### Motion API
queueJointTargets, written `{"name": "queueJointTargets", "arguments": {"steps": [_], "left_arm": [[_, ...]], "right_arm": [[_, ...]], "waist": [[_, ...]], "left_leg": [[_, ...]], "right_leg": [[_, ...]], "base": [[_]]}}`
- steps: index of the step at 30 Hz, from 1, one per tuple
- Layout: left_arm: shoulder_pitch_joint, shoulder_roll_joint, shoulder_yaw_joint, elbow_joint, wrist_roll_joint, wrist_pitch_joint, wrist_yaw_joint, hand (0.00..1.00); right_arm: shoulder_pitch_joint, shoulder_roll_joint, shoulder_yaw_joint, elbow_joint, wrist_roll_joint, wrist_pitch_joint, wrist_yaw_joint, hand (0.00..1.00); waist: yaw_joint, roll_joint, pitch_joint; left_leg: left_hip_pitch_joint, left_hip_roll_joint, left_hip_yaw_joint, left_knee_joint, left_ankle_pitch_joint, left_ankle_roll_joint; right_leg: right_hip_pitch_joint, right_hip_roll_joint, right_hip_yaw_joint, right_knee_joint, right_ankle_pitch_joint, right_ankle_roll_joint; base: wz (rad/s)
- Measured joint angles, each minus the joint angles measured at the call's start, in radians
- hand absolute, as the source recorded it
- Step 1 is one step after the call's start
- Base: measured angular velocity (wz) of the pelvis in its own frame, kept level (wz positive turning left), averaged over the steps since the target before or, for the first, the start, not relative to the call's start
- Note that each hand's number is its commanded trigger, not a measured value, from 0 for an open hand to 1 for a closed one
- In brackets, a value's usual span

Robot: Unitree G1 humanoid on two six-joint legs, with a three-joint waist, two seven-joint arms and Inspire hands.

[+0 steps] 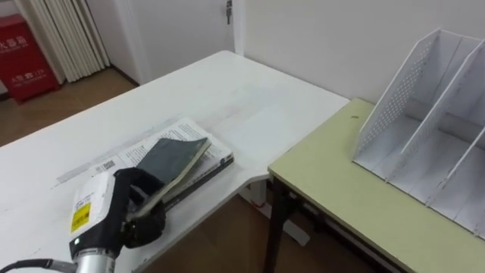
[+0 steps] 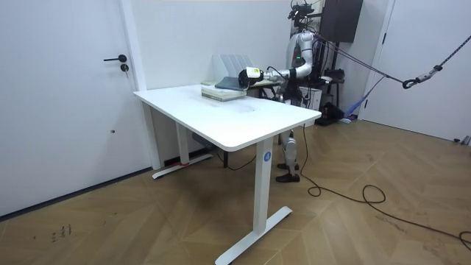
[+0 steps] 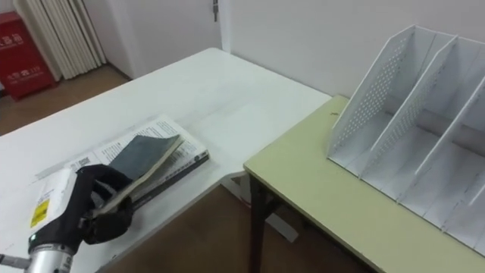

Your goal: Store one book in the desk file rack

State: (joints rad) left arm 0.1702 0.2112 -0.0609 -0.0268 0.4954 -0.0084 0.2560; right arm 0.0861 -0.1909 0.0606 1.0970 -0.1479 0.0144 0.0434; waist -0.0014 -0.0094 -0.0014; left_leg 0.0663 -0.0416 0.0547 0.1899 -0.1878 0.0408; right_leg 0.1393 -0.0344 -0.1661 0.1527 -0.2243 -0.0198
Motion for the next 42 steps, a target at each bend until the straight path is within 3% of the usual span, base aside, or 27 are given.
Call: {"name": "queueJointTargets", "arguments": {"steps": [2,5,7,12,16,20,22,28,34,38,42], "left_arm": [[0.000,0.004,-0.005,-0.035,-0.087,-0.004,-0.034,1.00],[-0.002,0.004,-0.007,-0.064,-0.213,-0.049,-0.084,1.00],[-0.003,0.002,-0.008,-0.079,-0.265,-0.065,-0.113,1.00],[-0.002,0.001,-0.036,-0.137,-0.440,-0.070,-0.228,1.00],[-0.002,0.002,-0.032,-0.136,-0.582,-0.070,-0.313,1.00],[-0.002,0.005,-0.033,-0.136,-0.709,-0.070,-0.394,1.00],[-0.002,0.005,-0.033,-0.137,-0.768,-0.070,-0.429,1.00],[-0.002,0.010,-0.018,-0.137,-0.915,-0.070,-0.571,1.00],[-0.002,0.020,-0.014,-0.137,-1.083,-0.070,-0.649,1.00],[-0.002,0.020,-0.009,-0.137,-1.230,-0.068,-0.703,1.00],[-0.003,0.026,0.012,-0.137,-1.281,-0.060,-0.743,1.00]], "right_arm": [[-0.009,0.008,0.019,-0.018,0.002,-0.033,0.006,0.00],[-0.010,0.013,0.058,-0.068,0.001,-0.065,0.029,0.00],[-0.002,0.021,0.066,-0.125,-0.017,-0.068,0.038,0.00],[0.031,0.030,0.075,-0.337,-0.060,-0.070,0.108,0.00],[0.033,0.030,0.072,-0.405,-0.060,-0.081,0.161,0.00],[0.038,0.021,0.075,-0.538,-0.027,-0.079,0.239,0.00],[0.052,0.020,0.073,-0.618,0.001,-0.079,0.267,0.00],[0.061,0.025,0.073,-0.808,0.184,-0.080,0.344,0.00],[0.061,0.023,0.070,-0.938,0.422,-0.080,0.382,0.00],[0.058,0.022,0.065,-1.021,0.581,-0.077,0.425,0.00],[0.054,0.021,0.050,-1.049,0.673,-0.075,0.464,0.00]], "waist": [[-0.002,0.003,-0.0004],[0.003,0.004,0.0011],[0.004,0.011,0.0003],[0.005,0.008,0.0040],[0.005,0.008,0.0051],[0.003,0.020,0.0167],[0.004,0.024,0.0153],[0.009,0.022,0.0139],[0.006,0.007,0.0136],[0.007,0.008,0.0125],[0.006,0.015,0.0103]], "left_leg": [[-0.002,0.000,-0.001,0.000,0.000,0.000],[-0.002,0.000,-0.003,-0.001,0.000,0.000],[-0.006,0.000,-0.003,0.000,0.000,0.000],[-0.018,0.003,-0.002,0.007,0.000,0.000],[-0.018,0.006,-0.002,0.009,0.000,0.000],[-0.020,0.009,0.000,0.013,0.000,0.000],[-0.021,0.010,0.002,0.014,0.000,0.000],[-0.021,0.012,0.028,0.014,0.000,0.000],[-0.020,0.013,0.028,0.014,0.000,0.000],[-0.026,0.014,0.028,0.016,-0.001,0.001],[-0.037,0.015,0.028,0.031,-0.002,0.003]], "right_leg": [[0.000,0.000,-0.002,0.000,0.001,0.000],[0.002,0.000,-0.004,0.001,0.003,0.000],[-0.002,0.000,-0.002,0.003,0.003,0.000],[-0.019,0.000,0.000,0.019,0.004,-0.001],[-0.018,0.001,-0.001,0.023,0.007,-0.004],[-0.024,0.003,0.001,0.036,0.007,-0.004],[-0.029,0.003,0.002,0.035,0.007,-0.004],[-0.036,0.003,0.022,0.038,0.006,-0.004],[-0.036,0.002,0.027,0.049,0.006,-0.004],[-0.051,0.002,0.028,0.055,0.007,-0.004],[-0.057,0.002,0.030,0.068,0.007,-0.004]], "base": [[0.03],[0.01],[0.00],[-0.02],[-0.03],[0.00],[0.00],[-0.09],[-0.04],[0.00],[0.00]]}}
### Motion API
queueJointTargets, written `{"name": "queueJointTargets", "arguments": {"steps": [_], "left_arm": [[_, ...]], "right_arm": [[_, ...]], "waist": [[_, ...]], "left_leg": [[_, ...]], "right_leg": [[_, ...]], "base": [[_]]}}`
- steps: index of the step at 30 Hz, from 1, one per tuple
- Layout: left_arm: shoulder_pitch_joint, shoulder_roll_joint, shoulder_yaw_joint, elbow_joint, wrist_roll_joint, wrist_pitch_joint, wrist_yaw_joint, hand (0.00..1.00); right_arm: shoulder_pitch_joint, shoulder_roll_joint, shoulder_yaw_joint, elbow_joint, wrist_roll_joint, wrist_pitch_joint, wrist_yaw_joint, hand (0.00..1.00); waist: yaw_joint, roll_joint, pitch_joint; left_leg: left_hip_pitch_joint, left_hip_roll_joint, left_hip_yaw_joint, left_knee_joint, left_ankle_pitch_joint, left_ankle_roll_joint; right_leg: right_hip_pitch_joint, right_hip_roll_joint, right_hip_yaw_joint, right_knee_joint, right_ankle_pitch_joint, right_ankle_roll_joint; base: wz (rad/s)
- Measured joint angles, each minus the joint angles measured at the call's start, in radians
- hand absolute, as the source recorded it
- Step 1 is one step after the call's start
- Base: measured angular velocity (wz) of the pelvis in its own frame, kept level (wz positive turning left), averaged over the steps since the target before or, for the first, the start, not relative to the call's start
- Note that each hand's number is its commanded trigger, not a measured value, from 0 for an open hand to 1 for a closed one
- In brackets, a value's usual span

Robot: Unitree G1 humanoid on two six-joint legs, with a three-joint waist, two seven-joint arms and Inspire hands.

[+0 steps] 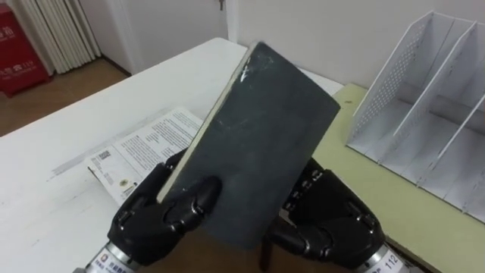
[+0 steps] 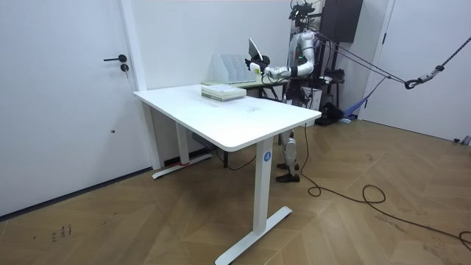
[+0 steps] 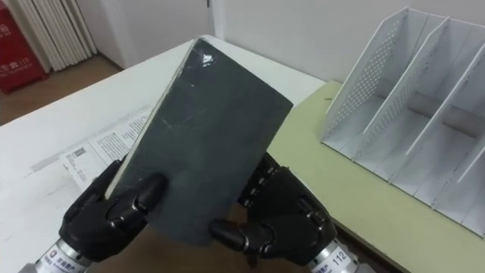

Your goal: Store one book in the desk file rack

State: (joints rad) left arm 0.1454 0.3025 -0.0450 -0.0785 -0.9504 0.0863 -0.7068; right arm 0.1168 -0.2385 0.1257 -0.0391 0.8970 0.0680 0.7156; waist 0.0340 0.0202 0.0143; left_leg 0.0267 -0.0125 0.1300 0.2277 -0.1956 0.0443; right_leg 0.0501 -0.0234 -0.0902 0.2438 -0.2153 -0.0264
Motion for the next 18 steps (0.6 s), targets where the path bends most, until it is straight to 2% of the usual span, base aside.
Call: {"name": "queueJointTargets", "arguments": {"steps": [2,7,12,18], "left_arm": [[-0.003,0.006,0.000,0.000,0.000,0.003,-0.013,1.00],[-0.010,0.024,0.000,0.000,0.000,0.029,-0.023,1.00],[-0.010,0.062,-0.008,0.011,0.000,0.039,-0.024,1.00],[-0.011,0.088,-0.012,0.041,-0.007,0.047,-0.042,1.00]], "right_arm": [[0.000,-0.004,0.000,-0.001,0.026,0.002,0.010,0.00],[0.000,-0.007,0.001,-0.001,0.050,0.037,0.031,0.00],[0.000,-0.054,0.009,-0.007,0.094,0.065,0.031,0.00],[0.000,-0.070,0.010,-0.010,0.120,0.065,0.027,0.00]], "waist": [[-0.001,-0.004,-0.0022],[-0.001,-0.014,-0.0084],[-0.002,-0.014,-0.0088],[-0.001,-0.004,-0.0132]], "left_leg": [[0.000,0.000,0.004,0.000,-0.001,0.001],[0.001,0.000,0.006,0.000,-0.001,0.001],[0.003,0.001,0.006,0.002,-0.003,0.001],[0.001,0.003,0.005,0.009,-0.004,0.002]], "right_leg": [[0.001,0.000,0.005,0.001,0.000,0.000],[0.001,0.000,0.011,0.002,0.000,0.000],[0.001,0.001,0.011,0.011,0.000,0.000],[0.000,0.001,0.008,0.016,0.000,0.000]], "base": [[-0.08],[-0.02],[0.00],[0.00]]}}
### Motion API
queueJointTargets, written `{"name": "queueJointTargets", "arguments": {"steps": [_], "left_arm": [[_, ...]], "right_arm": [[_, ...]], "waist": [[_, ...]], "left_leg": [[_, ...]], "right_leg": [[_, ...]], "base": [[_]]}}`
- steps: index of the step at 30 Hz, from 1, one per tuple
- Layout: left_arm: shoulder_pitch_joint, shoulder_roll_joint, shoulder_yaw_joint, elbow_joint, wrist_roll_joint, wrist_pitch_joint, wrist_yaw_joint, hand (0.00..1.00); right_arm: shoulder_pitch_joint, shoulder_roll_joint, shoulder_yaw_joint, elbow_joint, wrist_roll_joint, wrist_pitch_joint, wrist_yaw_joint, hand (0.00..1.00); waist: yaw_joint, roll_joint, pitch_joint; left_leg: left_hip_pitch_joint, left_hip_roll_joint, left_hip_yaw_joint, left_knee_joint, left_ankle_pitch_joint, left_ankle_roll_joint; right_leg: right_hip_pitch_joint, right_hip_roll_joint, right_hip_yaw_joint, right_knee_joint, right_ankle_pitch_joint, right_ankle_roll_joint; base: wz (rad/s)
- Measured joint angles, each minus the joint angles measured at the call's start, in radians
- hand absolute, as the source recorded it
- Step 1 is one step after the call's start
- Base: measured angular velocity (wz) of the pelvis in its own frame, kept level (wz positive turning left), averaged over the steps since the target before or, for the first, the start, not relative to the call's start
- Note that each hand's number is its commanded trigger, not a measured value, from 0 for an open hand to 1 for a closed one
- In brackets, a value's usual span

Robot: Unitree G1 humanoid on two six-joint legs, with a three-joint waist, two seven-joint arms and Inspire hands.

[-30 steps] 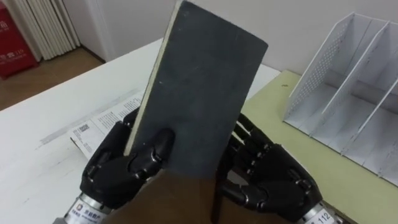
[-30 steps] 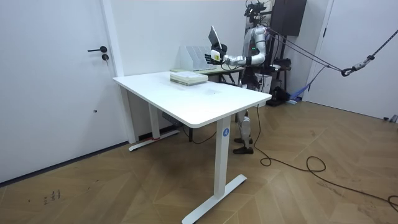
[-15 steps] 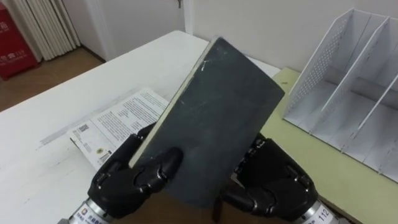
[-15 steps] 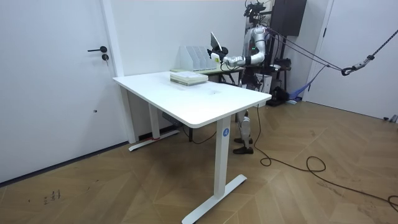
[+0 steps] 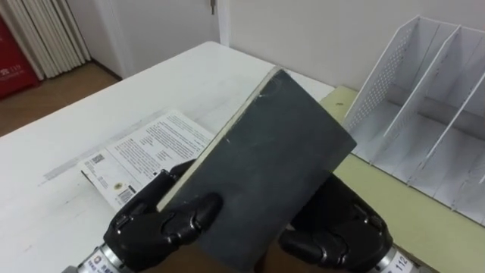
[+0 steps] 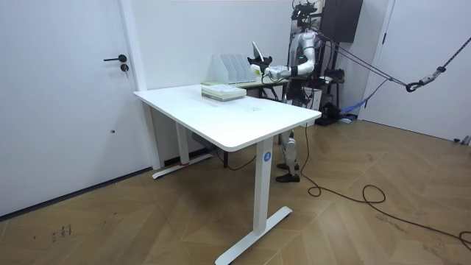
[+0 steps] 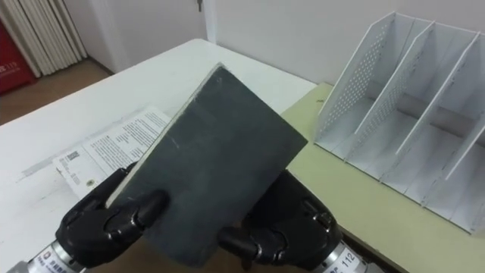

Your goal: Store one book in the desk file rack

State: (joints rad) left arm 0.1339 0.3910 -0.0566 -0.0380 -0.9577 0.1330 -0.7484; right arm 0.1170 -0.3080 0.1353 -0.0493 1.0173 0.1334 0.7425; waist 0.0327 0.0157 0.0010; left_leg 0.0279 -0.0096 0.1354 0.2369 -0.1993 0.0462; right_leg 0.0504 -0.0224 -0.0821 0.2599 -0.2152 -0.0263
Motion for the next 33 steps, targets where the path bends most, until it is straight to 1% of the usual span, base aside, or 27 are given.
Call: {"name": "queueJointTargets", "arguments": {"steps": [3,5,9,13,17,20,22,23,24,25,33], "left_arm": [[-0.001,0.021,0.000,0.002,-0.015,0.000,-0.009,1.00],[-0.003,0.029,0.000,0.002,-0.015,0.000,-0.010,1.00],[-0.003,0.030,0.003,0.021,-0.015,0.000,-0.019,1.00],[-0.003,0.030,0.004,0.021,-0.015,0.000,-0.026,1.00],[-0.008,0.030,0.015,0.021,-0.015,0.000,-0.029,1.00],[-0.017,0.030,0.016,0.021,-0.028,0.000,-0.032,1.00],[-0.018,0.030,0.016,0.021,-0.034,0.000,-0.032,1.00],[-0.018,0.030,0.016,0.022,-0.034,0.000,-0.032,1.00],[-0.018,0.030,0.016,0.022,-0.034,0.000,-0.032,1.00],[-0.018,0.030,0.016,0.021,-0.034,0.000,-0.032,1.00],[-0.020,0.030,0.016,0.021,-0.036,0.000,-0.034,1.00]], "right_arm": [[0.000,-0.004,0.000,-0.011,0.002,0.000,0.000,0.00],[0.000,-0.010,0.000,-0.013,0.002,0.000,0.000,0.00],[0.000,-0.019,-0.003,-0.013,0.006,0.000,0.000,0.00],[0.000,-0.020,-0.003,-0.016,0.006,0.000,0.000,0.00],[0.000,-0.026,-0.003,-0.045,0.007,0.000,0.000,0.00],[0.000,-0.040,-0.004,-0.049,0.008,0.000,0.000,0.00],[0.000,-0.043,-0.007,-0.049,0.008,0.000,0.000,0.01],[0.000,-0.043,-0.009,-0.050,0.008,0.000,0.000,0.39],[0.000,-0.043,-0.010,-0.050,0.008,0.000,0.000,0.63],[0.000,-0.043,-0.011,-0.050,0.008,0.000,0.000,1.00],[0.000,-0.043,-0.013,-0.050,0.008,0.000,0.000,1.00]], "waist": [[0.000,0.004,-0.0023],[0.000,0.007,-0.0019],[0.004,0.008,-0.0009],[0.004,0.010,0.0001],[0.004,0.015,0.0034],[0.004,0.016,0.0031],[0.004,0.016,0.0027],[0.004,0.017,0.0025],[0.004,0.017,0.0023],[0.004,0.017,0.0022],[0.004,0.021,0.0001]], "left_leg": [[0.000,0.001,0.000,0.000,0.000,0.000],[0.000,0.001,0.000,0.000,0.000,0.000],[0.000,0.001,0.000,0.000,0.000,0.000],[-0.001,0.001,0.000,0.000,-0.001,-0.001],[-0.001,0.001,0.000,-0.001,-0.001,-0.001],[-0.001,0.001,0.001,-0.001,-0.001,-0.001],[0.000,0.001,0.001,-0.001,-0.001,-0.001],[0.000,0.001,0.001,-0.001,-0.001,-0.001],[0.000,0.001,0.001,-0.002,-0.001,-0.001],[0.000,0.001,0.001,-0.002,-0.001,-0.001],[0.001,0.001,0.002,-0.002,-0.001,-0.001]], "right_leg": [[0.000,0.000,-0.001,0.001,0.000,0.000],[0.001,0.000,-0.001,0.001,0.000,0.000],[0.000,0.000,-0.003,0.000,0.000,0.000],[0.000,0.000,-0.004,-0.002,0.000,0.000],[0.000,0.000,-0.004,-0.004,0.000,0.000],[0.000,0.000,-0.006,-0.006,0.000,0.000],[0.000,-0.001,-0.007,-0.007,0.000,0.000],[0.000,-0.001,-0.008,-0.008,0.000,0.000],[0.000,-0.001,-0.009,-0.008,0.000,0.000],[0.000,-0.001,-0.009,-0.008,0.000,0.000],[0.000,-0.003,-0.021,-0.007,0.000,0.000]], "base": [[0.00],[0.00],[0.00],[0.00],[0.00],[0.00],[0.00],[0.00],[0.00],[0.00],[0.00]]}}
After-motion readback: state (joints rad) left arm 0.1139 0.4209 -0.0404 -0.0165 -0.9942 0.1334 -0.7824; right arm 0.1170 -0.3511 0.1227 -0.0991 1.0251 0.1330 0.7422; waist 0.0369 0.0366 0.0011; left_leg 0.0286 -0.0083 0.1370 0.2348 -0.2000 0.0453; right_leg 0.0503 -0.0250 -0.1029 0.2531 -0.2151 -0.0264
